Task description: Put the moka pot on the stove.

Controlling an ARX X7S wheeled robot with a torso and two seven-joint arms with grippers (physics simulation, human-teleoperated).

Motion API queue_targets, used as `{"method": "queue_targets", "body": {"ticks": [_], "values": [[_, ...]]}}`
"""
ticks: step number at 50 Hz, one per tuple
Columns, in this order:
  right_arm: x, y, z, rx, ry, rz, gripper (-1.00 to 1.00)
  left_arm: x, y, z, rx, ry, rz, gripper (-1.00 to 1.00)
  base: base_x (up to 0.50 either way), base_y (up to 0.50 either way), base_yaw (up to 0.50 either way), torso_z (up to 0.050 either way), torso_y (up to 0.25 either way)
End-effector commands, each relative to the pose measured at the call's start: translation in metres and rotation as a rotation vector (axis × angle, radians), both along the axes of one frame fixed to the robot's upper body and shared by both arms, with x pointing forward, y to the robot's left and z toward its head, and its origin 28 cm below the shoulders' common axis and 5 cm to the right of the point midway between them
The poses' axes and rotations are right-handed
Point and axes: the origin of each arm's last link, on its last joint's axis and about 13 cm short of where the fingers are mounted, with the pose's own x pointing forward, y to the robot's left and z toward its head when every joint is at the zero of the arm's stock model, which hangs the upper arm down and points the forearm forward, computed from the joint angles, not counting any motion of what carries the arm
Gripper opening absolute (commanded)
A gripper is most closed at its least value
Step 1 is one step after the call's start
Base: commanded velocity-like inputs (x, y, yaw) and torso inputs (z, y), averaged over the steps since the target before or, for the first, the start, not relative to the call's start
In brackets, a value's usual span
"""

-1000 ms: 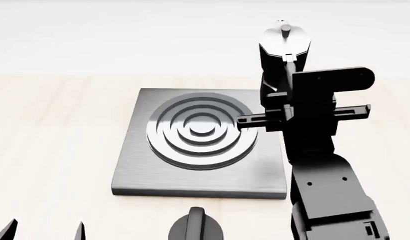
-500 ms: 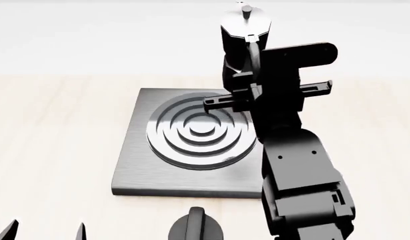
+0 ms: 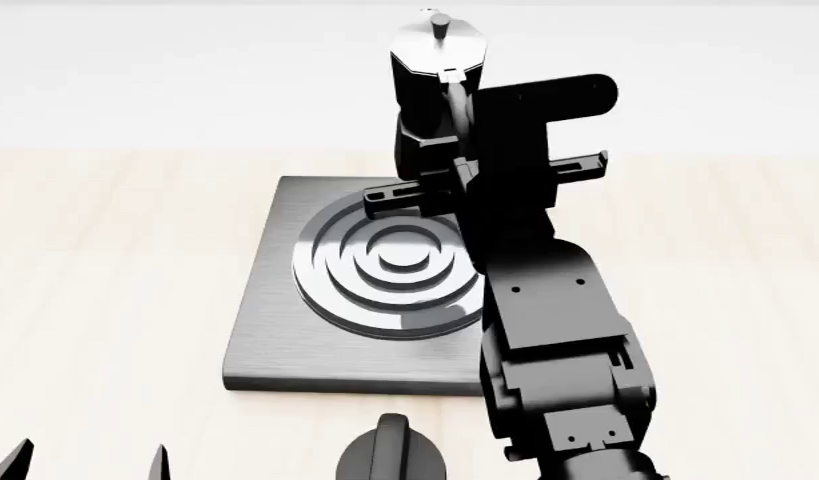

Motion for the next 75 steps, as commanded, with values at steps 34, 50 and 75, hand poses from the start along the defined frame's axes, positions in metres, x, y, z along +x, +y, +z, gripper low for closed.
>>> {"method": "queue_targets", "body": {"ticks": [34, 50, 75], "values": [[0.003, 0.017, -0.016, 0.013, 0.104, 0.028, -1.00, 0.004, 0.003, 0.000, -0.006, -0.010, 0.020, 1.00, 0.00, 0.00, 0.00, 0.000, 0.001], [0.001, 0.020, -0.022, 0.014, 0.122, 0.043, -1.00, 0.003, 0.003, 0.000, -0.009, -0.011, 0.022, 1.00, 0.00, 0.00, 0.00, 0.000, 0.001], [-0.002, 0.020, -0.031, 0.023, 0.149, 0.034, -1.00, 0.004, 0.003, 0.000, -0.010, -0.013, 0.021, 1.00, 0.00, 0.00, 0.00, 0.000, 0.001]]}}
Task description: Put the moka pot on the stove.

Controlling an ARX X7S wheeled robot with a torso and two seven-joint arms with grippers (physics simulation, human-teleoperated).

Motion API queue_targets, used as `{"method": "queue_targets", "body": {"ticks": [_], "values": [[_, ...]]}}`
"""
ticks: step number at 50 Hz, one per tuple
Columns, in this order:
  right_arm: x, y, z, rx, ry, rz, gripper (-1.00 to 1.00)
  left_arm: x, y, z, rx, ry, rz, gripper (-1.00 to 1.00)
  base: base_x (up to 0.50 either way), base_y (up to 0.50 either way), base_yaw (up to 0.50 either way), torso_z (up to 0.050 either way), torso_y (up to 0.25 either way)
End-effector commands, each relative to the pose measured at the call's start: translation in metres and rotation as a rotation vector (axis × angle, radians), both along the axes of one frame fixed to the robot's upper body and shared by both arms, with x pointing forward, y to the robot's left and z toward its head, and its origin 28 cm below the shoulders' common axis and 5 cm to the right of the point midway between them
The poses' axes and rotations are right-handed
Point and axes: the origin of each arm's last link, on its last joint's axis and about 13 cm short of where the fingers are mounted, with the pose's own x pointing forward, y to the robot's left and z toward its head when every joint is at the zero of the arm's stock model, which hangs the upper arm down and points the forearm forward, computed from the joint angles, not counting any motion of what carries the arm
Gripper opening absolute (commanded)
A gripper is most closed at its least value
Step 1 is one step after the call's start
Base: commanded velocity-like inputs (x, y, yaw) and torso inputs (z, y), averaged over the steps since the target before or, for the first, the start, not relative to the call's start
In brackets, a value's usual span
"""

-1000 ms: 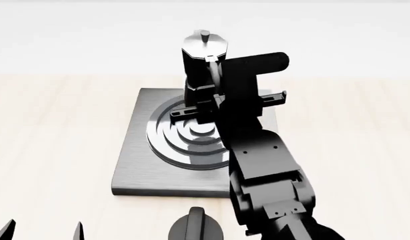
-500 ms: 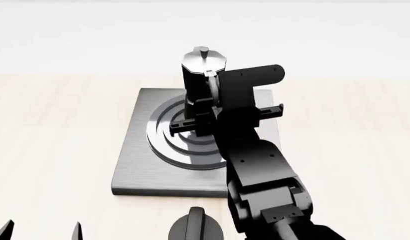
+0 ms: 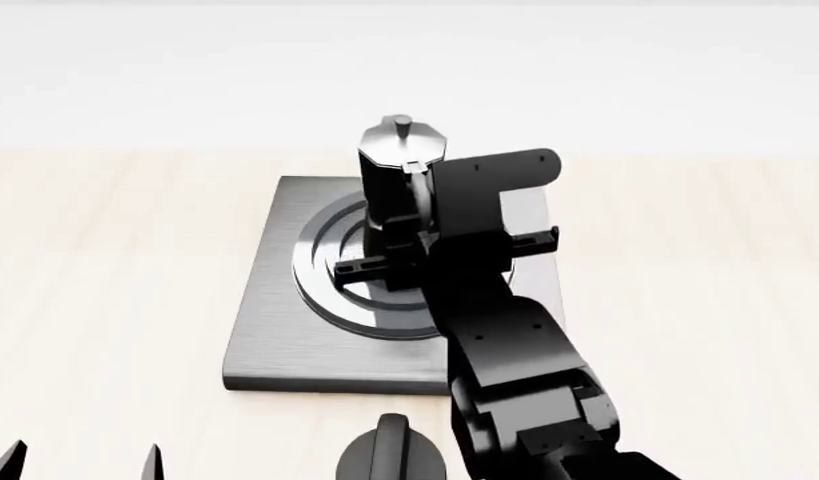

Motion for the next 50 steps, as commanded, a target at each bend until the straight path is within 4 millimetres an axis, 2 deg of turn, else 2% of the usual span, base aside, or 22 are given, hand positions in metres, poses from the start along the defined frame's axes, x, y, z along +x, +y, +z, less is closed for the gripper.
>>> {"method": "queue_targets", "body": {"ticks": [1, 33, 50], "values": [[0.006, -0.001, 0.013, 0.022, -0.046, -0.012, -1.00, 0.004, 0.001, 0.000, -0.002, -0.014, 0.010, 1.00, 0.00, 0.00, 0.00, 0.000, 0.000], [0.003, 0.000, 0.004, 0.031, -0.019, -0.008, -1.00, 0.003, 0.002, -0.001, -0.004, -0.014, 0.009, 1.00, 0.00, 0.00, 0.00, 0.000, 0.001], [-0.002, -0.001, -0.007, 0.024, 0.008, -0.024, -1.00, 0.002, 0.001, -0.001, -0.002, -0.012, 0.006, 1.00, 0.00, 0.00, 0.00, 0.000, 0.000]]}}
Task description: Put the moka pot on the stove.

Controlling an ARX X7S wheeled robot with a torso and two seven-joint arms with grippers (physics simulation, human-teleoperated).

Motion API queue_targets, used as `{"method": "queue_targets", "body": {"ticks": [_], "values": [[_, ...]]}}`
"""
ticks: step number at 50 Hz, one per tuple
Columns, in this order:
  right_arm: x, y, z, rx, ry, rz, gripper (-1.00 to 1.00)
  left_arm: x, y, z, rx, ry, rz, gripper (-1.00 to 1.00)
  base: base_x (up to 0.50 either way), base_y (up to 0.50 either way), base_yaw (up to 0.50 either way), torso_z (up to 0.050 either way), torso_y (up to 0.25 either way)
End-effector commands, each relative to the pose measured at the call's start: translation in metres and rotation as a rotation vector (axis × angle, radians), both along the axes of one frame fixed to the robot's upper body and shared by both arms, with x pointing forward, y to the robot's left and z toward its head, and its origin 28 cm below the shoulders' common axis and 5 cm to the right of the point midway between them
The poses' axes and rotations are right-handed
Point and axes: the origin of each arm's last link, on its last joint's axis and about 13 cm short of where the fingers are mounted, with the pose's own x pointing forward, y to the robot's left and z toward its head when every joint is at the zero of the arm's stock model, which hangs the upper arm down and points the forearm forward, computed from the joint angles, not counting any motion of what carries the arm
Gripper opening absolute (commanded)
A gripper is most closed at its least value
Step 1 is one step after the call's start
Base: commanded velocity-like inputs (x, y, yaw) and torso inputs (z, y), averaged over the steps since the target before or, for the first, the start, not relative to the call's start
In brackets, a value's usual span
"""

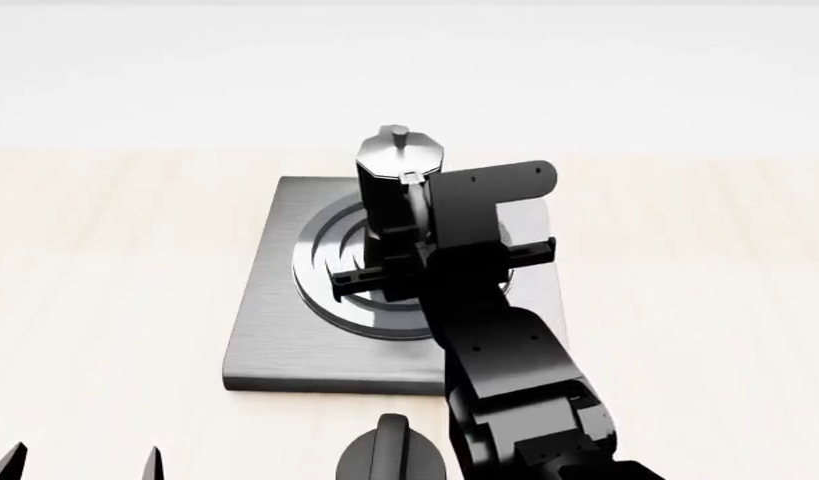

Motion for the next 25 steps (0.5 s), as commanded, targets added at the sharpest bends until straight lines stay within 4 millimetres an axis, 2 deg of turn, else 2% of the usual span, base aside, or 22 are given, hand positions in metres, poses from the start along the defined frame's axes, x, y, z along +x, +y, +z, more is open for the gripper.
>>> {"method": "queue_targets", "body": {"ticks": [1, 2, 25], "values": [[0.0015, -0.0024, -0.0004, 0.024, -0.002, -0.027, -1.00, 0.0036, 0.0013, -0.0009, 0.000, -0.012, 0.010, 1.00, 0.00, 0.00, 0.00, 0.000, 0.000], [0.0014, -0.0024, -0.0005, 0.024, -0.002, -0.028, 1.00, 0.0035, 0.0014, -0.0005, -0.002, -0.013, 0.010, 1.00, 0.00, 0.00, 0.00, 0.000, 0.000], [0.0007, -0.0041, -0.0033, 0.033, -0.008, -0.033, 1.00, 0.0036, 0.0015, 0.0008, -0.002, -0.017, 0.007, 1.00, 0.00, 0.00, 0.00, 0.000, 0.000]]}}
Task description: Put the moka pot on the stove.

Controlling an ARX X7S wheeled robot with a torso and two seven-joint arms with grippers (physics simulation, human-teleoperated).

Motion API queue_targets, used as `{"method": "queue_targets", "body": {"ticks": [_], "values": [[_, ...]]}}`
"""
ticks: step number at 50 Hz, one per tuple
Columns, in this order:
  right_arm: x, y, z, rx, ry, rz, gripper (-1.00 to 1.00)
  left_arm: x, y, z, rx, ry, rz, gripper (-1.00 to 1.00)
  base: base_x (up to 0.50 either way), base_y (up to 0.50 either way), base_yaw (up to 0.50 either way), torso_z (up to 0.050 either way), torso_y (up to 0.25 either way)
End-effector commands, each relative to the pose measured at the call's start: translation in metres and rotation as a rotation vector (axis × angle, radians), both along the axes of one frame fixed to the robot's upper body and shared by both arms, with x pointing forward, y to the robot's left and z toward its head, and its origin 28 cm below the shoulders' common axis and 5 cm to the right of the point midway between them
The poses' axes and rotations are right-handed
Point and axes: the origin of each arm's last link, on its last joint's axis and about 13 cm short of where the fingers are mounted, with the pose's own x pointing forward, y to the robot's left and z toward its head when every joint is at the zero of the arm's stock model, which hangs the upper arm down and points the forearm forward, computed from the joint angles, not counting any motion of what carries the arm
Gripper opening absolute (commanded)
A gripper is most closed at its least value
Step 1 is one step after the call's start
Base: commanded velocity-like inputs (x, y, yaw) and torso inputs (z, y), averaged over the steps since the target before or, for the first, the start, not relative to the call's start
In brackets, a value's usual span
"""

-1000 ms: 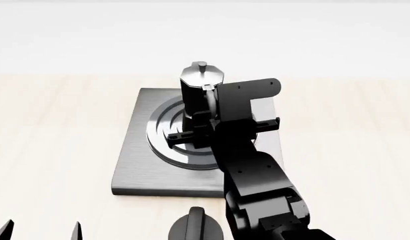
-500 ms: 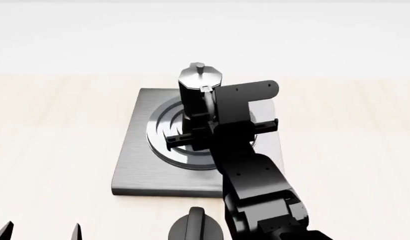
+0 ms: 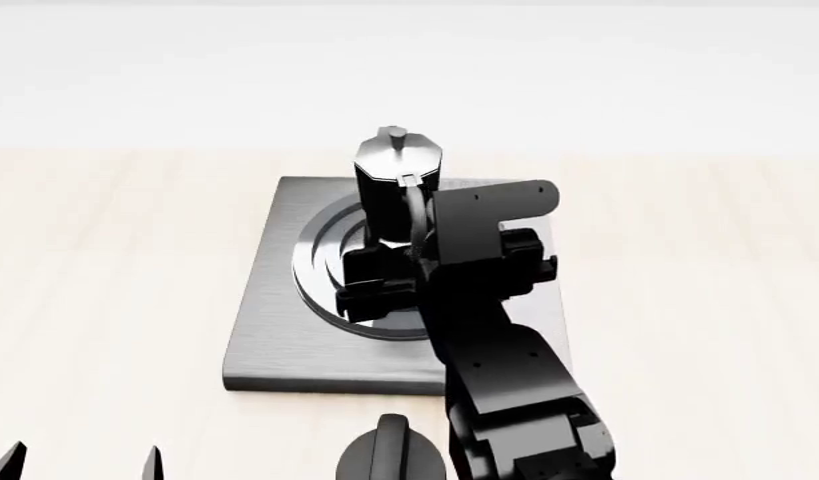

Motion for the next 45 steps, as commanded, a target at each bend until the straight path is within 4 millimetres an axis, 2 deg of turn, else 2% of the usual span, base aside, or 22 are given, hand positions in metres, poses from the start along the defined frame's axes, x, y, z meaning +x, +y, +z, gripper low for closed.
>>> {"method": "queue_targets", "body": {"ticks": [1, 8, 27, 45], "values": [[0.005, -0.004, 0.009, 0.031, -0.035, -0.018, 1.00, 0.004, 0.001, 0.000, -0.001, -0.014, 0.010, 1.00, 0.00, 0.00, 0.00, 0.000, 0.000], [0.008, -0.004, 0.015, 0.044, -0.077, 0.004, 1.00, 0.004, 0.001, 0.000, -0.002, -0.014, 0.008, 1.00, 0.00, 0.00, 0.00, 0.000, 0.000], [0.003, -0.004, 0.005, 0.066, -0.121, 0.010, 1.00, 0.002, 0.000, 0.000, 0.000, -0.014, 0.003, 1.00, 0.00, 0.00, 0.00, 0.000, 0.000], [-0.021, -0.008, 0.015, 0.063, -0.206, -0.010, 1.00, 0.002, 0.000, 0.000, 0.000, -0.016, 0.002, 1.00, 0.00, 0.00, 0.00, 0.000, 0.000]]}}
